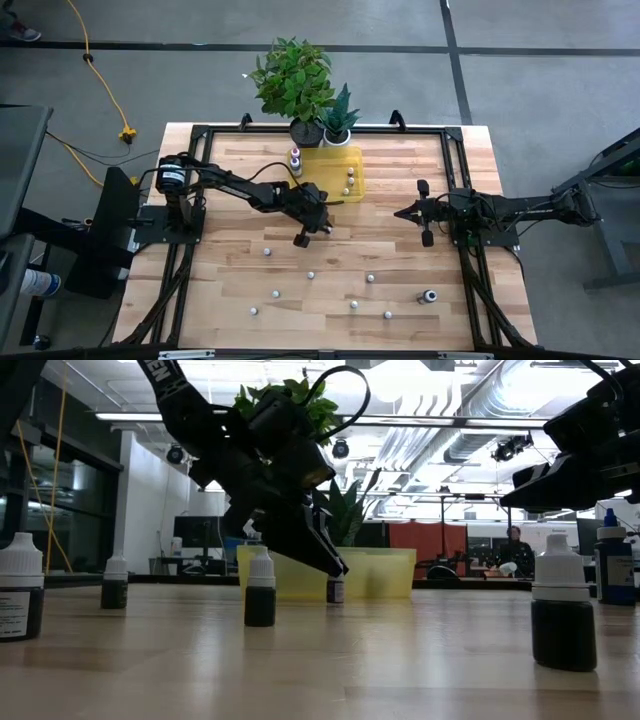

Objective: Pick & Place food coloring
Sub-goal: Put the small violet food coloring bottle into the yellow bin

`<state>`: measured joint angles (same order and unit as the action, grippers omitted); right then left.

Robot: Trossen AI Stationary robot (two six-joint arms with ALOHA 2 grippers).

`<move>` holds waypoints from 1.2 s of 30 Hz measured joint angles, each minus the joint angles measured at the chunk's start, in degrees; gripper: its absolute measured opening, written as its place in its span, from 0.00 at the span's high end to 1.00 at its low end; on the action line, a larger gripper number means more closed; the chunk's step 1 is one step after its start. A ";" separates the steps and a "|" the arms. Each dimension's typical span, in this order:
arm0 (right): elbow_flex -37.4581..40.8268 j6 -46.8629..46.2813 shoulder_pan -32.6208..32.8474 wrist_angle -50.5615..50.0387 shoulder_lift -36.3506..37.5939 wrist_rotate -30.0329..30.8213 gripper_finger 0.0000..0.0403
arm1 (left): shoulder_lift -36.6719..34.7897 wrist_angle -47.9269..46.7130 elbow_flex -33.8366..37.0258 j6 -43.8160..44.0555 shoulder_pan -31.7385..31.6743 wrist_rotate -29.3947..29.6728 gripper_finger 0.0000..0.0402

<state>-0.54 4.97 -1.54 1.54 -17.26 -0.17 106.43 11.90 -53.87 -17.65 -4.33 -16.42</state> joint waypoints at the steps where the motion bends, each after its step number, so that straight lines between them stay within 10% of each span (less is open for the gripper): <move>1: 0.00 -0.01 0.01 0.00 0.00 -0.01 1.00 | -0.19 -0.26 0.08 0.63 0.18 0.33 0.90; 36: 0.00 0.00 0.00 -0.02 0.01 0.00 1.00 | -24.55 -17.38 -0.63 13.94 4.02 3.60 0.89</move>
<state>-0.54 4.97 -1.54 1.52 -17.25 -0.17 81.88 -5.48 -54.50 -3.70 -0.32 -12.82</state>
